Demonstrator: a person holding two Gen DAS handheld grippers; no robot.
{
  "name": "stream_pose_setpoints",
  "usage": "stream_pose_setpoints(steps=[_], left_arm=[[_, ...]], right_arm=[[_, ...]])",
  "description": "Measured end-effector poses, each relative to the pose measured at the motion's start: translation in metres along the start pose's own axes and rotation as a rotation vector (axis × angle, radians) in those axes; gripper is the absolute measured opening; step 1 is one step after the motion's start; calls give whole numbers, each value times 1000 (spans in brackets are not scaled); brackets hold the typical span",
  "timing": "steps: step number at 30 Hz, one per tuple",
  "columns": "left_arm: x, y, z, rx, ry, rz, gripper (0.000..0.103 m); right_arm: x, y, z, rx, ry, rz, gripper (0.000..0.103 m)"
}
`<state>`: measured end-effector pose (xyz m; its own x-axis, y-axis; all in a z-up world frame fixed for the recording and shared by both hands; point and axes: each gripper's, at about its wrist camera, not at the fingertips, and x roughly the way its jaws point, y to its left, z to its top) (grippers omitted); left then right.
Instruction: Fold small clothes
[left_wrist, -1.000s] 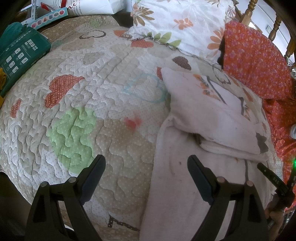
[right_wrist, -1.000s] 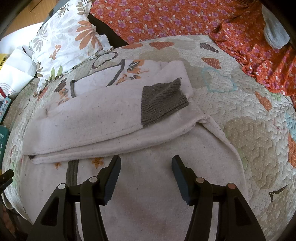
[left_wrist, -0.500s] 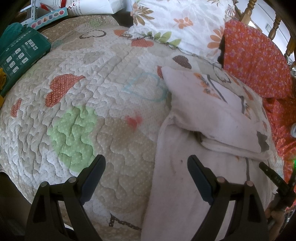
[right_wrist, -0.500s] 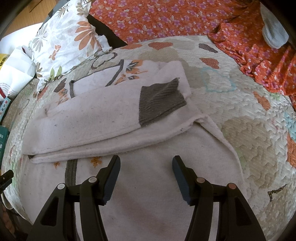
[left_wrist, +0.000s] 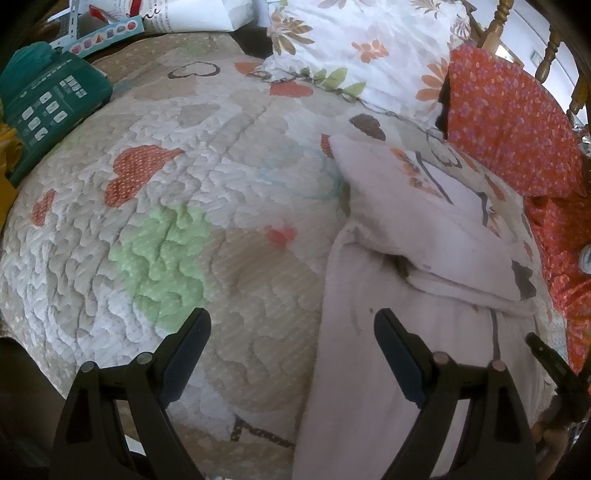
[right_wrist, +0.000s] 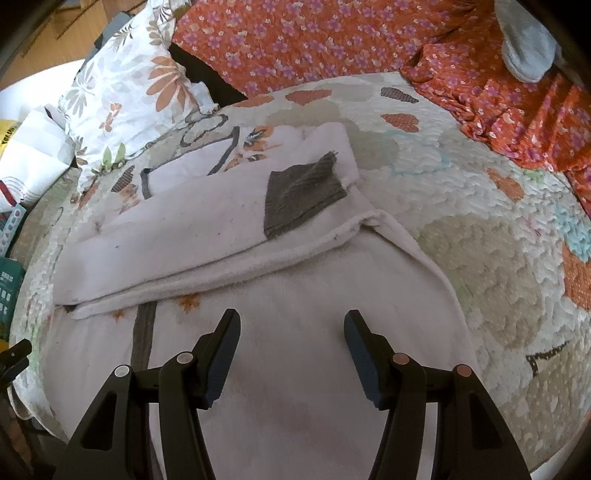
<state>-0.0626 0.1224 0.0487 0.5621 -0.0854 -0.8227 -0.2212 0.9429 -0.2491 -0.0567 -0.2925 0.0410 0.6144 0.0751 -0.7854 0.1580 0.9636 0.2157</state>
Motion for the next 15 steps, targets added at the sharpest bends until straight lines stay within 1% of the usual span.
stream_pose_setpoints(steps=[3, 6, 8, 10, 11, 13, 14, 15], left_arm=[[-4, 8, -5, -16, -1, -7, 89], [-4, 12, -12, -20, 15, -35, 89], [-3, 14, -18, -15, 30, -51, 89], [0, 14, -24, -19, 51, -67, 89], [2, 16, -28, -32, 67, -84, 89], [4, 16, -34, -60, 93, -128, 89], [5, 16, -37, -73, 105, -153, 89], [6, 15, -39, -80, 111, -166, 89]], right_arm=[[-18, -19, -5, 59, -34, 9, 63], [-32, -46, -11, 136, -50, 0, 66], [-36, -68, -16, 192, -37, -10, 67], [-33, -94, -25, 266, -4, -14, 67], [-32, -101, -27, 292, 7, -1, 67], [-36, -115, -34, 350, -8, 96, 67], [-38, -118, -35, 359, -4, 121, 67], [-39, -121, -38, 374, 10, 174, 67]])
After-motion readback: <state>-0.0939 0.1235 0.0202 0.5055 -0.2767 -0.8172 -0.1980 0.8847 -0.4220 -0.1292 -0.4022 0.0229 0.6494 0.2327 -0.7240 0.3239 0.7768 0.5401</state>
